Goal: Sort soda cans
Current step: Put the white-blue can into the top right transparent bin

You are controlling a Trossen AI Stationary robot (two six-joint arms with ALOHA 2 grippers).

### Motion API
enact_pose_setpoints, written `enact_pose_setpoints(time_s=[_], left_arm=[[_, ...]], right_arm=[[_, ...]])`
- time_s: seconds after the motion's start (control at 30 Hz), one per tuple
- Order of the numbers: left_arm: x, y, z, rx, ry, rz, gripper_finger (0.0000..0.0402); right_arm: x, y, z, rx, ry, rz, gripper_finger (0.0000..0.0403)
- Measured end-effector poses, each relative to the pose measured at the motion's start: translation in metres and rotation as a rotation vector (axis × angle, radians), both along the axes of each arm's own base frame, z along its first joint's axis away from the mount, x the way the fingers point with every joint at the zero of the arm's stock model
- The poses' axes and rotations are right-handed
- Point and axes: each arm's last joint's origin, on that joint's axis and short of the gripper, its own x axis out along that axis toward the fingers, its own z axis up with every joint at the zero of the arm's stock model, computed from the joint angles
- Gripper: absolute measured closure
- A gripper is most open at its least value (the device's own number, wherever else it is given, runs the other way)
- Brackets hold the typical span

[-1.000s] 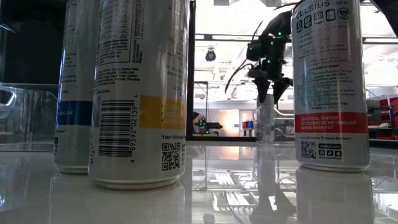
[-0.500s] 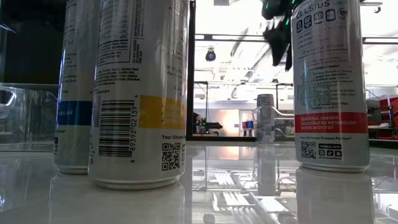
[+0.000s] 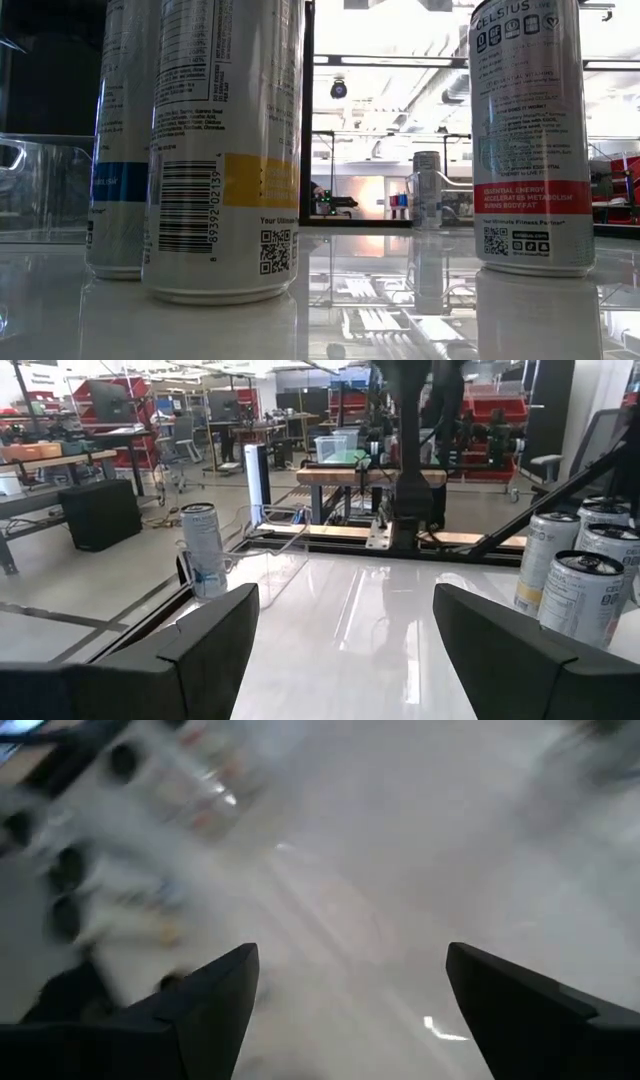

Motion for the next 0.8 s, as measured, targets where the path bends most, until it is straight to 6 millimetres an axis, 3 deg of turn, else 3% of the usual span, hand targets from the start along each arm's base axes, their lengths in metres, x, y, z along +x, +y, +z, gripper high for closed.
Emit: enact_pose_setpoints(time_s=[0.17, 0.37, 0.6, 0.8], left_arm=[[0.000, 0.000, 0.000, -0.007, 0.000, -0.002, 0.0108], [0.000, 0.000, 0.000, -0.008, -0.002, -0.002, 0.0108], [0.000, 0.000, 0.000, -0.016, -0.003, -0.003, 0.0108], [0.000, 0.000, 0.000, -0.017, -0.003, -0.002, 0.0108]], right_arm=[[-0.005, 0.069, -0.014, 0.098, 0.051, 0.087, 0.0084], [-0.007, 0.131, -0.042, 0.205, 0.213, 0.049, 0.0084], [-0.014, 0.182, -0.077, 0.282, 0.524, -0.004, 0.0084], [-0.022, 0.204, -0.093, 0.267, 0.588, -0.072, 0.0084]])
